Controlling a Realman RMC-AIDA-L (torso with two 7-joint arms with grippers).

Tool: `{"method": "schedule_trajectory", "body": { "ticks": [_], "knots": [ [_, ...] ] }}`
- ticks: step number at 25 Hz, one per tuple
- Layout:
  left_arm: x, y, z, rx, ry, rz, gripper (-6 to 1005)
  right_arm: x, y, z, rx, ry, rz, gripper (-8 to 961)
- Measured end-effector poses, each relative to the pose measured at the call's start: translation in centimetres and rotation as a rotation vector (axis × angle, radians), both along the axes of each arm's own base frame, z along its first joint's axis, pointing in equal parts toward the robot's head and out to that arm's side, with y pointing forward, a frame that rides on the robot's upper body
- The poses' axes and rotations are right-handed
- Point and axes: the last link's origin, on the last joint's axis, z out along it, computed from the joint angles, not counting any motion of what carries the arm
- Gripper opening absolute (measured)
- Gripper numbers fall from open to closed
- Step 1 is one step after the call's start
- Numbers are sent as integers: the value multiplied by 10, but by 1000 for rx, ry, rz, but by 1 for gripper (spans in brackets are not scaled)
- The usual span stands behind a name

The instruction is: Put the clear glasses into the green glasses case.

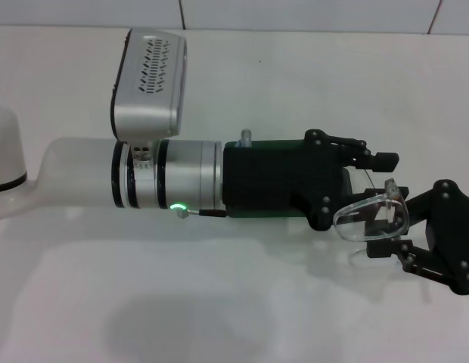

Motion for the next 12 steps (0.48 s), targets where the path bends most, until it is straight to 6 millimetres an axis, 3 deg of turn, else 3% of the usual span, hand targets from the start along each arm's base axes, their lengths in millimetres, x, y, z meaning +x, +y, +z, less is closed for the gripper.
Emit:
{"method": "schedule_trajectory", "body": {
  "ticks": [6, 12],
  "knots": [
    [-2, 11, 11, 61, -49, 59, 427, 0, 0, 2, 3, 3, 9, 118],
    [-23, 32, 43, 215, -164, 229, 427, -3, -1, 3, 28, 17, 56, 117]
  ]
}}
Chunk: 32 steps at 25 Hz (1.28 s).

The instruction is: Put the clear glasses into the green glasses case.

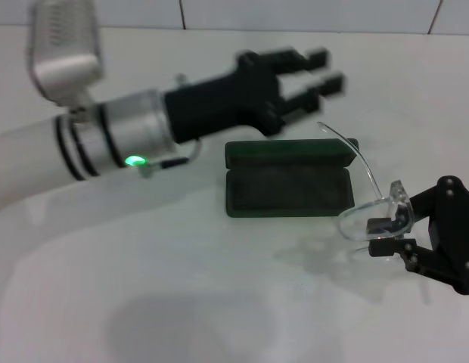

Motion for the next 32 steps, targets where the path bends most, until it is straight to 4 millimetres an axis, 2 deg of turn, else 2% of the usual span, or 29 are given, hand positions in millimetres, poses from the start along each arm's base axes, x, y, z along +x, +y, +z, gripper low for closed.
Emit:
{"method": "schedule_trajectory", "body": {
  "ticks": [6, 8, 11, 15, 21, 27, 32],
  "knots": [
    [-37, 18, 25, 143, 19, 180, 427, -7, -5, 16, 31, 52, 92, 118],
    [-46, 22, 25, 164, 51, 227, 427, -11, -5, 20, 35, 76, 120, 118],
    [-48, 23, 19, 158, 74, 238, 427, -21, -5, 25, 32, 119, 172, 117],
    [-36, 20, 6, 114, 88, 197, 427, -31, -1, 23, 16, 140, 206, 117],
    [-2, 2, -18, -49, 56, 50, 427, -39, 5, 17, -17, 163, 213, 117],
    [17, -10, -21, -104, -11, -34, 427, -38, 7, 12, -31, 148, 191, 118],
    [23, -18, -16, -125, -62, -82, 427, -35, 9, 9, -29, 144, 160, 118]
  ]
}}
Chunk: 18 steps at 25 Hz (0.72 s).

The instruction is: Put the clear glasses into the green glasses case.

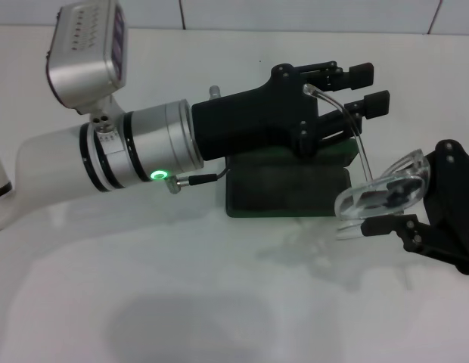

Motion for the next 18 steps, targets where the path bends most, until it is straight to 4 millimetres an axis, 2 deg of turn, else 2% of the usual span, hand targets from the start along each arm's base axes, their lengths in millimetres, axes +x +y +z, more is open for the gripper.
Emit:
{"method": "schedule_trajectory", "body": {
  "ticks": [18],
  "knots": [
    [-2, -17, 1, -46, -27, -63, 427, -1, 10, -7, -21, -18, -101, 118]
  ]
}}
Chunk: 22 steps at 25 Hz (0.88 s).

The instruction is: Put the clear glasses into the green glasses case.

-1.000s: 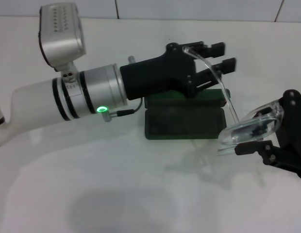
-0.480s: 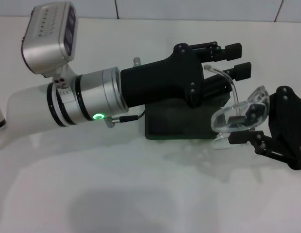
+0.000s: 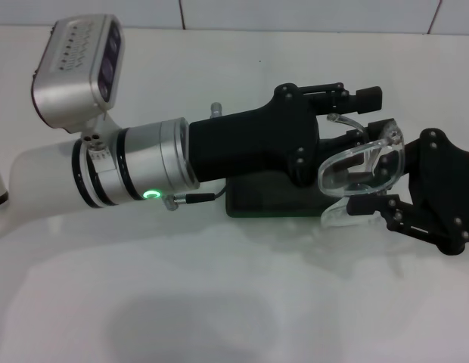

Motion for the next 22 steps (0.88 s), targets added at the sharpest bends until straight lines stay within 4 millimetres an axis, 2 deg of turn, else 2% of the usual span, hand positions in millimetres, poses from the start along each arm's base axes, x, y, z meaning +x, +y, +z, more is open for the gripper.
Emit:
{"method": "schedule_trajectory", "body": {
  "ticks": [22],
  "knots": [
    [-5, -3, 2, 39, -11, -2, 427, 0, 5, -1, 0, -22, -26, 116]
  ]
}}
